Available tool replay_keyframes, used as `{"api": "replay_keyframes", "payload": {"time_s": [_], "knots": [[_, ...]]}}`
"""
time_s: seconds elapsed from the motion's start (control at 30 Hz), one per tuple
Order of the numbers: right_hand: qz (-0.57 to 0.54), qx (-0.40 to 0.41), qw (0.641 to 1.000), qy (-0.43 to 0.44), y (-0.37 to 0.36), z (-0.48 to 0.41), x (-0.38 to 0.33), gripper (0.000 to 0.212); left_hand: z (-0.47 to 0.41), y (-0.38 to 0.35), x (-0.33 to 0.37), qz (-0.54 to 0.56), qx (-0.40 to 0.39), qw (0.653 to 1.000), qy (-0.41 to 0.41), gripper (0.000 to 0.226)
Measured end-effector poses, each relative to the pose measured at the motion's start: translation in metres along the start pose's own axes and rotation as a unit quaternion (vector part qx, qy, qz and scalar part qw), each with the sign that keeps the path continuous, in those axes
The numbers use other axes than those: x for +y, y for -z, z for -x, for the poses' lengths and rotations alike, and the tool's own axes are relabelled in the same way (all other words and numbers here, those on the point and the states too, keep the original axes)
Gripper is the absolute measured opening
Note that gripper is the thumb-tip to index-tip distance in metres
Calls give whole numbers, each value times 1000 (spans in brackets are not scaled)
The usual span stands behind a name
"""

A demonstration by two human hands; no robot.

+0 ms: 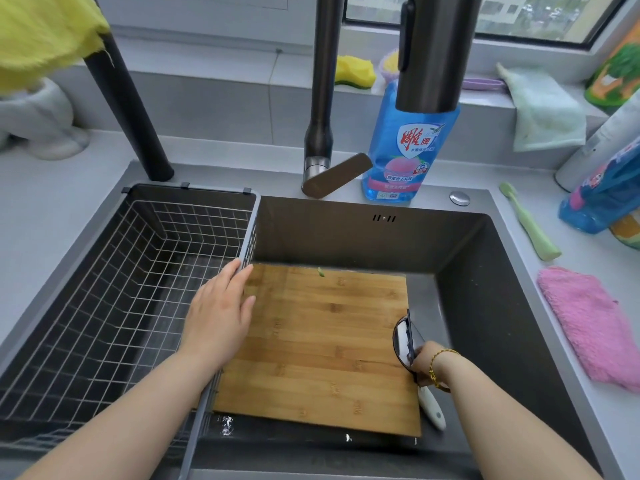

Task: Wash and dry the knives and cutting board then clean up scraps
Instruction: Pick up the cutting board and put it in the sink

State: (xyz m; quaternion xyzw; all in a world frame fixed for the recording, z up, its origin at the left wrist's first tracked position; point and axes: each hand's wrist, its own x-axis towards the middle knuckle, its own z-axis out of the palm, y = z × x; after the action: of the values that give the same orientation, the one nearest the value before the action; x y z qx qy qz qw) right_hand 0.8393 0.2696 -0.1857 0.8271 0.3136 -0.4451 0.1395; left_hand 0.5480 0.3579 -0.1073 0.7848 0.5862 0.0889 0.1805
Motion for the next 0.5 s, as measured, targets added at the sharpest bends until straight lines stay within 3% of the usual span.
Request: {"api": "replay_keyframes", "payload": {"time_s": [0.1, 0.23, 0.5], "knots": [[16, 29, 999, 10, 3, 3, -1, 35, 0, 0, 0, 0, 2, 1000, 1, 48], [-95, 127, 984, 79, 31, 13, -17, 33, 0, 0, 0, 2, 4, 1000, -2, 47], [-235, 332, 855, 323, 123, 98, -95, 33, 2, 5, 2, 6, -8, 1000, -9, 49]]}}
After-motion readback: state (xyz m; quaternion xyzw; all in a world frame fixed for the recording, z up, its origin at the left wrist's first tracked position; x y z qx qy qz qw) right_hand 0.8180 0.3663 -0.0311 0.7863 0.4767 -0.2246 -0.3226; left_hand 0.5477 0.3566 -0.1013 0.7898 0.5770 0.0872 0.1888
